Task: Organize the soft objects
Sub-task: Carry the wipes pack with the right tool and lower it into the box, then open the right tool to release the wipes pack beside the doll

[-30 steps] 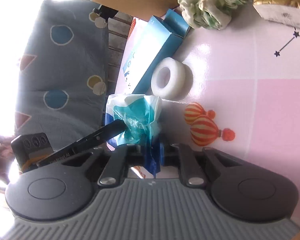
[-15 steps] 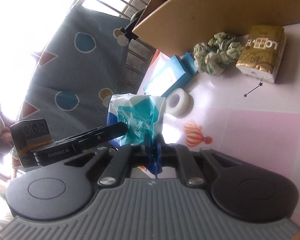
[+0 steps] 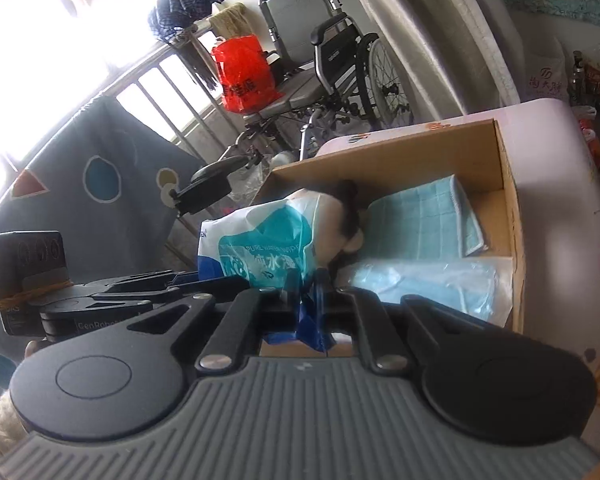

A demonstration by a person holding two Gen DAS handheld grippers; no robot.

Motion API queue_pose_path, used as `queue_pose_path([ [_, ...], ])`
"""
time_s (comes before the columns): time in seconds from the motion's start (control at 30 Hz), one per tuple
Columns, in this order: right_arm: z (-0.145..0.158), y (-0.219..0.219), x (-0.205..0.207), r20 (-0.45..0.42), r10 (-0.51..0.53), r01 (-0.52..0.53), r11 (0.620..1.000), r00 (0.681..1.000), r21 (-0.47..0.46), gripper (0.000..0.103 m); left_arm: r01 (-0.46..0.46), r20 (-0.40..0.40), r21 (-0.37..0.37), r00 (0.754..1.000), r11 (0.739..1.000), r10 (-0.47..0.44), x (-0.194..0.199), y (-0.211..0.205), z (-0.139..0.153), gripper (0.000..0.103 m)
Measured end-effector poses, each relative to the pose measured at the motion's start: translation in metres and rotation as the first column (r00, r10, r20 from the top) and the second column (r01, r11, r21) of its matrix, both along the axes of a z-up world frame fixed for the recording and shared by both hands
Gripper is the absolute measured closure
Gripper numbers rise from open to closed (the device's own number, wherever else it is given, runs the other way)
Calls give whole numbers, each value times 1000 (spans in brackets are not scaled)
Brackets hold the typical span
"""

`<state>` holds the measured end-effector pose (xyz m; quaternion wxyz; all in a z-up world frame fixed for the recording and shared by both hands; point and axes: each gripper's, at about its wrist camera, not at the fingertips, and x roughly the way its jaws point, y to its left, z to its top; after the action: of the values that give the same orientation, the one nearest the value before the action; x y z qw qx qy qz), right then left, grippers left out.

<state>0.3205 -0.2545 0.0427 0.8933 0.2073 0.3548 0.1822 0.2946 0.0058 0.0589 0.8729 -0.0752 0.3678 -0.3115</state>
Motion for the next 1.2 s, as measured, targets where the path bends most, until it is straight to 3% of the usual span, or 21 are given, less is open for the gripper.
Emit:
queue_pose_path([
  [0.1,-7,-2,70,-46,-54,50,994,997,-98,96,32,-6,101,999,994,-31,66,-35,-8,51],
  [0.17,-21,-2,112,-84,-116,102,982,990,-157,96,23,-62,131,998,991,-15,109,-51,-22,50],
  [0.27,-69,10,181,-178,-172,117,951,969,-286,92,10,-114,200,993,980,13,162,-72,-55,51],
  [0.33,-107,18,217,-247,-220,115,919,944,-377,86,-38,-163,269,983,962,84,190,-84,-83,61],
  [0.4,-128,19,230,-270,-281,136,881,921,-452,85,-133,-155,350,968,927,197,199,-88,-96,62],
  [0.43,-137,19,229,-263,-310,166,875,914,-455,84,-144,-128,354,971,924,200,200,-87,-96,63],
  [0.47,-138,16,227,-255,-306,176,885,917,-431,83,-127,-114,350,978,928,177,198,-86,-93,71],
  [0.5,-140,15,227,-249,-295,180,900,922,-398,82,-106,-112,349,982,931,154,197,-87,-93,79],
  [0.53,-143,15,224,-256,-285,176,909,924,-378,82,-67,-120,356,986,932,117,197,-88,-91,94],
  [0.6,-148,17,227,-248,-269,175,923,931,-343,86,-32,-139,389,986,921,93,198,-95,-95,96],
  [0.63,-152,18,228,-248,-255,166,930,934,-329,94,-24,-155,396,984,918,93,199,-97,-98,96],
  [0.73,-163,25,231,-266,-244,149,932,933,-331,94,-62,-187,375,972,925,141,202,-96,-111,94],
  [0.83,-146,32,216,-234,-259,165,919,937,-357,93,-69,-171,361,976,930,138,192,-90,-100,90],
  [0.97,-90,36,178,-60,-250,211,905,966,-369,92,-80,-24,337,995,938,93,153,-74,-48,76],
  [1.1,-30,45,116,58,-131,142,947,990,-287,91,-72,68,298,996,952,54,89,-41,9,61],
  [1.2,-12,55,68,121,-79,105,969,990,-226,91,-87,88,261,994,961,66,36,-5,26,56],
])
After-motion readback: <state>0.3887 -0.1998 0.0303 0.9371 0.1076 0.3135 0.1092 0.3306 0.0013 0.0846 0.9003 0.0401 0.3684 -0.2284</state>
